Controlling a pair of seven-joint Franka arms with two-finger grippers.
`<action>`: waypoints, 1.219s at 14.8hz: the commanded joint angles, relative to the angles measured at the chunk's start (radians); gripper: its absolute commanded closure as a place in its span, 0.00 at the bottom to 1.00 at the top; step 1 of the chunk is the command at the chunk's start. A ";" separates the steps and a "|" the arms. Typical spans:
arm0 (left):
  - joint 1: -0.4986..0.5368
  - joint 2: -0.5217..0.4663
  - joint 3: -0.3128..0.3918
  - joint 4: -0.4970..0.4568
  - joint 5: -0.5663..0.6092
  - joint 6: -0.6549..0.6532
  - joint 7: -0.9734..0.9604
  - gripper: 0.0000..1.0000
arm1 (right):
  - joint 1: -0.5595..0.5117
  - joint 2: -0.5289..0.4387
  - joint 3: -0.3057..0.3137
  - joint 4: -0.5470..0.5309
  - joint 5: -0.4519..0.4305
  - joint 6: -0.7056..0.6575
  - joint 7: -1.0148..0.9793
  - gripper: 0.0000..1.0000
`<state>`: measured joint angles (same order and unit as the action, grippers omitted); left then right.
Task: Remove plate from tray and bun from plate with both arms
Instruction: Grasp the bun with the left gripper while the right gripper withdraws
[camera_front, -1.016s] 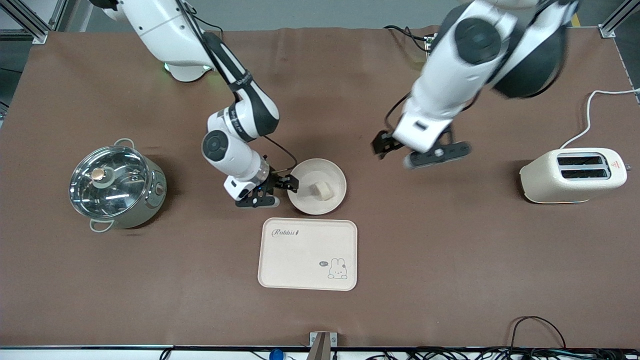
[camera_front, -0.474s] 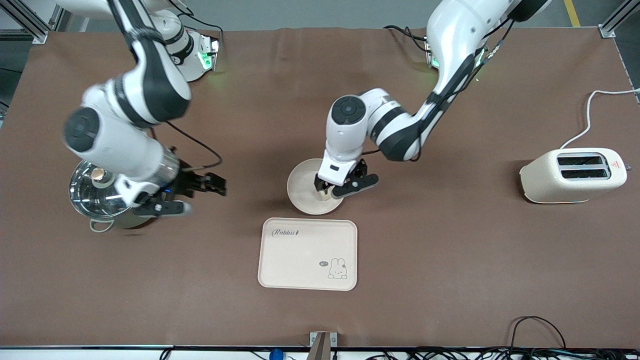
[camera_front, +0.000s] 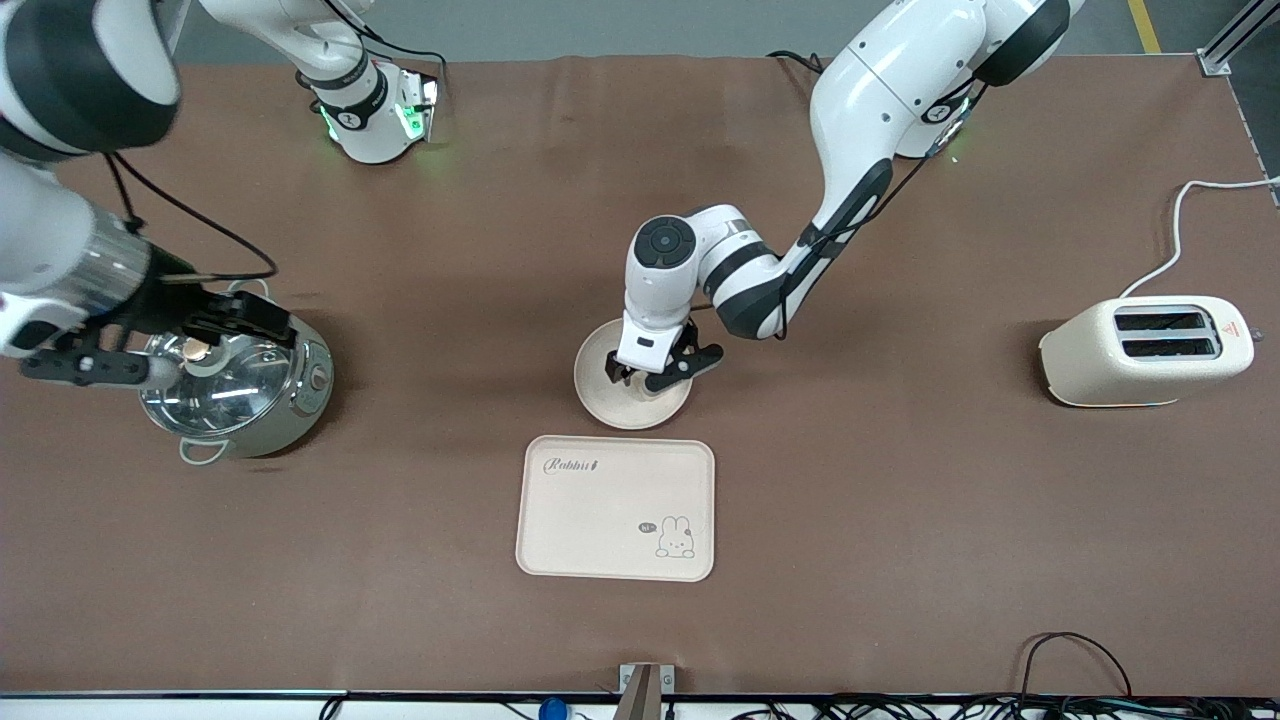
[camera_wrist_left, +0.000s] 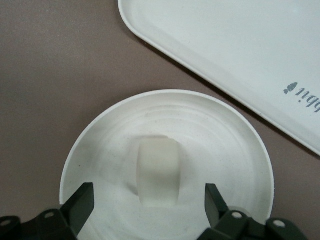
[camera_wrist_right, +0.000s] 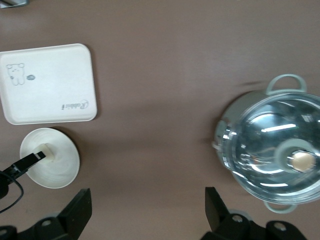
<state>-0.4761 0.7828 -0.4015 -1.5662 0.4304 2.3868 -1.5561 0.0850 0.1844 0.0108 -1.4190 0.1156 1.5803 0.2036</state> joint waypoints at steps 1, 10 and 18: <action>-0.006 0.016 0.006 0.020 0.024 0.006 -0.022 0.46 | -0.045 -0.039 0.014 0.034 -0.069 -0.043 -0.099 0.00; -0.004 0.024 0.006 0.023 0.018 0.068 -0.038 0.96 | -0.009 -0.195 -0.133 -0.060 -0.071 -0.122 -0.205 0.00; 0.303 -0.269 -0.081 -0.052 -0.080 -0.279 0.541 0.98 | 0.128 -0.195 -0.278 -0.047 -0.062 -0.118 -0.266 0.00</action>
<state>-0.3634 0.5773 -0.4217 -1.5214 0.3957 2.1075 -1.2525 0.2051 0.0190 -0.2688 -1.4342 0.0602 1.4494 -0.0537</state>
